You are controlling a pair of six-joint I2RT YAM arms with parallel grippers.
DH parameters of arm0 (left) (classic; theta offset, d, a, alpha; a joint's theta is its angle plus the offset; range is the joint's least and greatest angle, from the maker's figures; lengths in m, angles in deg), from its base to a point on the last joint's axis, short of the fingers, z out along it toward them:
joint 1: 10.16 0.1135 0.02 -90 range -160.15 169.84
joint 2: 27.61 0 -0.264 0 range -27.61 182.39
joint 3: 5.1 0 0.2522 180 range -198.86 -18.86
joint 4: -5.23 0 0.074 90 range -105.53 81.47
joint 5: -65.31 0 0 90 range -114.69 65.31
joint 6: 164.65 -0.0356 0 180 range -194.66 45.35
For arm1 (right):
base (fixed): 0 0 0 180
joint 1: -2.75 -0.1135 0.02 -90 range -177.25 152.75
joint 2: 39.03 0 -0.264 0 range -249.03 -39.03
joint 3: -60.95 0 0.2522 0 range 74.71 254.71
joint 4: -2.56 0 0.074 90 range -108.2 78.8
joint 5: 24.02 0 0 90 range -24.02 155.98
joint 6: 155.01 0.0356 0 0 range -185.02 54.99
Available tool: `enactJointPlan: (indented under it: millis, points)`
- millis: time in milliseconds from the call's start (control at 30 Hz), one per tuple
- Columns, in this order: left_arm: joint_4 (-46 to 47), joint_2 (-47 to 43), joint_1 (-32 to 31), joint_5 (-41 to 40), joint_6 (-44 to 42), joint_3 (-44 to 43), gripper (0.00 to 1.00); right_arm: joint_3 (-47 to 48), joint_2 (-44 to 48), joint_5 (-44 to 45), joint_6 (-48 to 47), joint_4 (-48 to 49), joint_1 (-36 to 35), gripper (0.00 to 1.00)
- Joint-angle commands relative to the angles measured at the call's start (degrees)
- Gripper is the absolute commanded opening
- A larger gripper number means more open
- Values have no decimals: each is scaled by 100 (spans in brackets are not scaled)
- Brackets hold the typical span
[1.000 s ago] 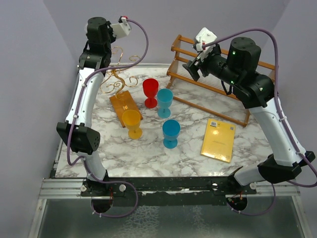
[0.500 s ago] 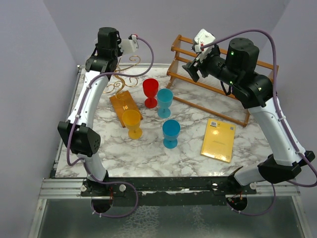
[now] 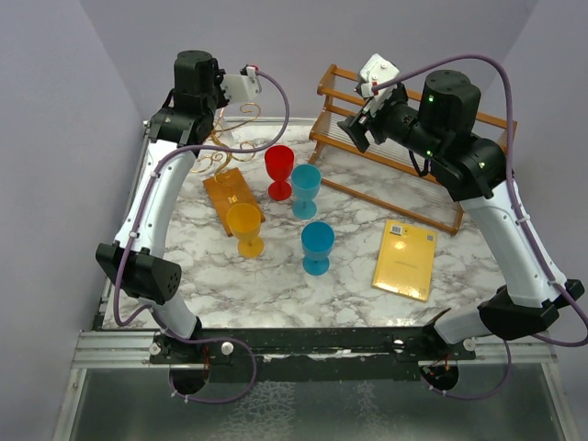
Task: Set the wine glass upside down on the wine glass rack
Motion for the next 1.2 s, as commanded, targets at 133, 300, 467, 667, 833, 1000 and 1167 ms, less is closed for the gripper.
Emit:
enactJointPlan:
  millis: [133,300,467,667,833,1000,1167]
  points:
    - [202,-119,-132,510,117,9,0,-40,43,-172,-20,-49,38,73]
    - [419,-27,-185,691,211,18,0,-52,47,-172,-32,-44,38,73]
    - [649,69,-232,671,266,12,0,27,22,-198,-21,-77,42,73]
    - [778,397,-244,441,323,-175,1,12,23,-207,-22,-73,38,73]
    - [776,596,-243,247,467,-380,2,22,35,-198,-17,-72,46,73]
    - [733,703,-232,-25,522,-454,2,6,47,-198,-18,-75,47,73]
    - [605,776,-187,-239,537,-546,2,-29,56,-207,-15,-61,60,73]
